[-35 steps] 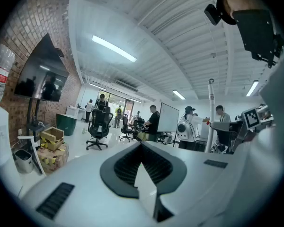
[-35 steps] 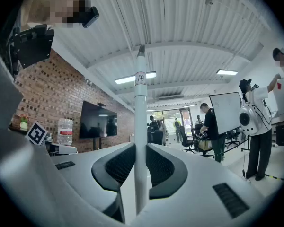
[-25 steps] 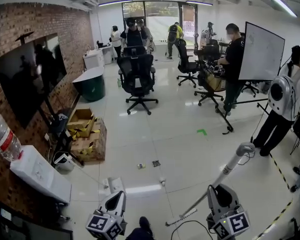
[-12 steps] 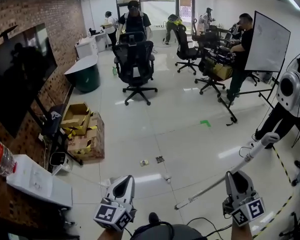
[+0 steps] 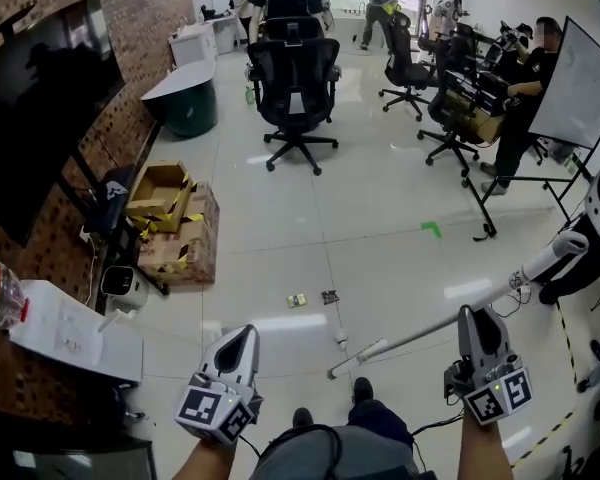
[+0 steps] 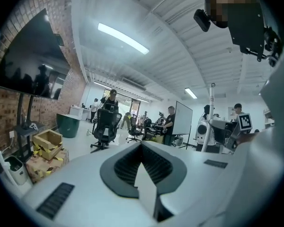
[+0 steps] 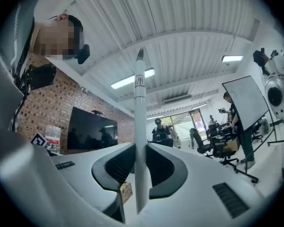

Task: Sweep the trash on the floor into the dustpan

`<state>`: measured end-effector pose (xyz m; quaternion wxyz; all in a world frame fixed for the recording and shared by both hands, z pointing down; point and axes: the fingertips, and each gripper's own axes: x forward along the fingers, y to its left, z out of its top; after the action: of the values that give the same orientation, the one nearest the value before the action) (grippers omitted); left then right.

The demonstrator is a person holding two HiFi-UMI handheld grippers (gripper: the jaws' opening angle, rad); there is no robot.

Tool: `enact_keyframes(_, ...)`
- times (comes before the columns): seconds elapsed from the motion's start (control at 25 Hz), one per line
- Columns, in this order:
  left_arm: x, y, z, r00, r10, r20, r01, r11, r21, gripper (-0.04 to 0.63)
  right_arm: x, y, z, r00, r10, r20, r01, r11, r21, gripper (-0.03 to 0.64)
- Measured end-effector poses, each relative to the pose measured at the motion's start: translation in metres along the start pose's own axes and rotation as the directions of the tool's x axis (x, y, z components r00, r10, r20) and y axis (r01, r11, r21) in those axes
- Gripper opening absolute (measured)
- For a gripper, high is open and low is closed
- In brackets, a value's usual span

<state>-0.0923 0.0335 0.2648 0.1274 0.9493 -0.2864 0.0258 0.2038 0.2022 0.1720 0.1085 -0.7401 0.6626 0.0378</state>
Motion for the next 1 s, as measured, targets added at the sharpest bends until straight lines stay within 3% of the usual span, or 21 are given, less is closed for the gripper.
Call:
enact_keyframes(0.24,0.066,-0.01,-0.022,0.992,0.123,-0.004,-0.123,0.992,0.025,0.006,0.068,-0.053,-0.055,0.971,0.234,-0.042,-0.231,0.971,0.068,0.098)
enact_keyframes(0.44,0.14,-0.012,-0.046,0.971,0.237,-0.021,-0.236,0.971,0.036,0.006,0.122,-0.126,-0.103,0.947,0.308,-0.091,-0.297,0.947,0.119,0.098)
enact_keyframes(0.56,0.182,-0.013,-0.068,0.964,0.265,-0.033,-0.264,0.964,0.017,0.006,0.146,-0.157,-0.14,0.924,0.356,-0.142,-0.343,0.933,0.108,0.098)
enact_keyframes(0.88,0.27,0.007,-0.155,0.938,0.305,-0.166,-0.309,0.951,0.001,0.006,0.168,-0.241,-0.271,0.88,0.388,-0.275,-0.379,0.921,0.088,0.098)
enact_keyframes(1.0,0.298,0.029,-0.202,0.926,0.299,-0.23,-0.309,0.951,-0.01,0.006,0.173,-0.279,-0.325,0.901,0.336,-0.275,-0.324,0.942,0.09,0.098)
